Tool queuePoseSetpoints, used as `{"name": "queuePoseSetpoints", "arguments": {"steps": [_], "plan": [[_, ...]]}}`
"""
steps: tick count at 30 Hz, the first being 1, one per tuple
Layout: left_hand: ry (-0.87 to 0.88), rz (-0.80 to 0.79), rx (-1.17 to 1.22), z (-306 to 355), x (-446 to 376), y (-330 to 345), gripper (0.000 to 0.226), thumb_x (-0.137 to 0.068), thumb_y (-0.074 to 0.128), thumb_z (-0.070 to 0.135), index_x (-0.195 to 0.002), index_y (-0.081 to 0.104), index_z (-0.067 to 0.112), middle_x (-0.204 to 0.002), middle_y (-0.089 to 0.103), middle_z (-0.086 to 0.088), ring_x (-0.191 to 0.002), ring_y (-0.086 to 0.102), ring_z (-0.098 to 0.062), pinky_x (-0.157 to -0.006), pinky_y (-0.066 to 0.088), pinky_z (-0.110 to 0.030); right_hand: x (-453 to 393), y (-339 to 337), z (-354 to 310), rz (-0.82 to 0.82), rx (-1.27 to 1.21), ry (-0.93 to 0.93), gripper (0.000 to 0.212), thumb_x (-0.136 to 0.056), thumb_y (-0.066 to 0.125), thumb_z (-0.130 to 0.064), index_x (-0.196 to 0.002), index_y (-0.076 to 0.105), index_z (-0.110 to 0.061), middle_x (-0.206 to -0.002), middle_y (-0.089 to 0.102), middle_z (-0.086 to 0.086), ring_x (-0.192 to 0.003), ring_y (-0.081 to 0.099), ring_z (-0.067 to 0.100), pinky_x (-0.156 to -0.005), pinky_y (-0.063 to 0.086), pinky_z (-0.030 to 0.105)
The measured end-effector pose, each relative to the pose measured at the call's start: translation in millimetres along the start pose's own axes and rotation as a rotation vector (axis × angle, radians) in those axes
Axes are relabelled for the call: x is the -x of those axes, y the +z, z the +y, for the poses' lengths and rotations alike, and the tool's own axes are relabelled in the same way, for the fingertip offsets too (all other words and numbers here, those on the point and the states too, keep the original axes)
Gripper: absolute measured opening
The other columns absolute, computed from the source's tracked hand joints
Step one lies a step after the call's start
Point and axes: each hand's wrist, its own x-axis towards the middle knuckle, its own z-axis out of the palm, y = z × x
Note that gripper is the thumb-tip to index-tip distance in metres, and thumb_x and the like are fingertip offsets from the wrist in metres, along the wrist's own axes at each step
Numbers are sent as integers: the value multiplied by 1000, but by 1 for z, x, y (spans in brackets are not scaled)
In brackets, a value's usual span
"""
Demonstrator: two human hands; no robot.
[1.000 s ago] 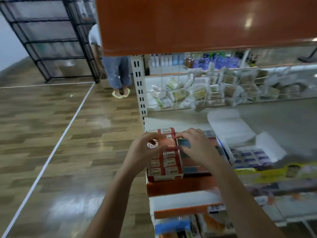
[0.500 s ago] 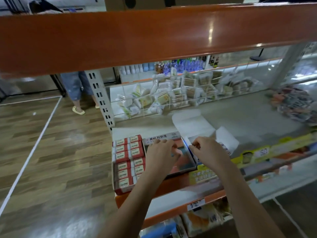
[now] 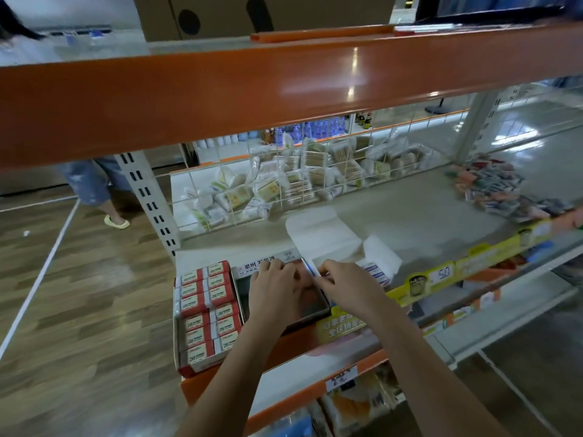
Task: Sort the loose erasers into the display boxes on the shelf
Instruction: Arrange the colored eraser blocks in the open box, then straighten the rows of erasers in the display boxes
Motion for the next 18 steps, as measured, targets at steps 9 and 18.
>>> {"name": "queuePoseSetpoints", "arguments": {"steps": [9,18], "plan": [[163,117,101,59,-42,-40,27,-95,46,40,-111,61,25,-118,58,0,-116,46,-24,-92,39,-35,-4,-59,57,162,94,-14,32,-93,53,-32,-120,54,-15,-119,51,6,-108,53,24,-85,43,32],[396,107,83,232,-106,-1,32,-92,49,45,-113,59,24,-115,59,-2,-113,49,-23,-89,39,-35,13,-136,216,293,281,108,45,-89,59,-30,-131,47,-17,-135,44,6,-127,38,26,-101,37,37]]}}
